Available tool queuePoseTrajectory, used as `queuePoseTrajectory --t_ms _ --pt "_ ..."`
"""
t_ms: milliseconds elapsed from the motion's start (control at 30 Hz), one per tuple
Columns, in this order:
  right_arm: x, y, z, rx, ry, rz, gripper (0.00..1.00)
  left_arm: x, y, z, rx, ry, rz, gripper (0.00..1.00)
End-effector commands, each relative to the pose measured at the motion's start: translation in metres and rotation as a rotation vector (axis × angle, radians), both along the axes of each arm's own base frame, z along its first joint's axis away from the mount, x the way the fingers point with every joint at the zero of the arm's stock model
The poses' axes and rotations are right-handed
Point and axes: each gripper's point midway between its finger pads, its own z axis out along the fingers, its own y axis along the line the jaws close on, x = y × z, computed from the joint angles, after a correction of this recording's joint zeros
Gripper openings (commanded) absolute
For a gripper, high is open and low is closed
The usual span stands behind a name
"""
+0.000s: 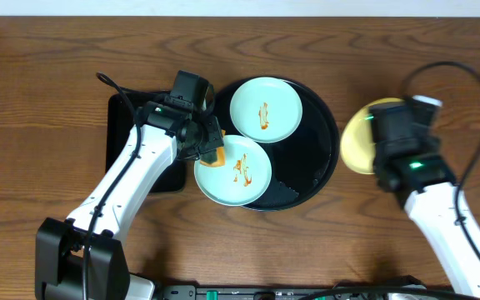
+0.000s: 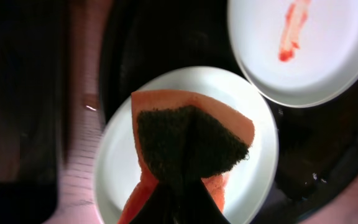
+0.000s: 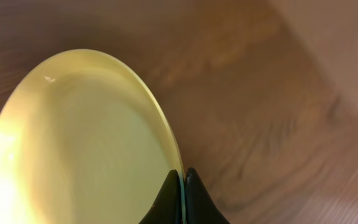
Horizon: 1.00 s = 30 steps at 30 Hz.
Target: Clean dirty plates on tray and stack at the side
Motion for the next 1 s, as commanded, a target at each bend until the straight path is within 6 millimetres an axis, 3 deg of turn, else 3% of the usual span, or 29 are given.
queuePoseTrajectory --t_ms 0,300,500,567,633,767,867,967 --pt "-0.001 -0.017 -0.022 0.228 -0.011 -0.115 0.01 0.001 0.012 -0.003 0.073 -0.022 -0.036 0.07" --pt "-0.023 -0.078 -0.081 0.336 0.156 -0.282 0.01 0.001 0.012 -0.003 0.073 -0.023 -0.04 0.08" --pt "-0.03 -0.088 -0.101 0.356 0.214 -0.328 0.02 0.001 0.012 -0.003 0.073 -0.022 -0.04 0.07" --pt "-0.031 -0.088 -0.102 0.359 0.216 -0.33 0.09 0.001 0.012 -0.003 0.073 -0.023 -0.04 0.07" --pt "-0.029 -0.086 -0.103 0.369 0.213 -0.324 0.22 0.001 0.011 -0.003 0.074 -0.023 -0.046 0.07" --pt "-0.014 -0.061 -0.107 0.486 0.215 -0.175 0.34 0.0 0.012 -0.004 0.087 -0.028 -0.091 0.08" --pt "0.008 -0.014 -0.105 0.661 0.2 0.104 0.35 -0.002 0.012 -0.004 0.097 -0.025 -0.119 0.08" --pt "0.021 0.048 -0.091 0.852 0.164 0.4 0.39 -0.003 0.012 -0.005 0.105 -0.025 -0.147 0.07"
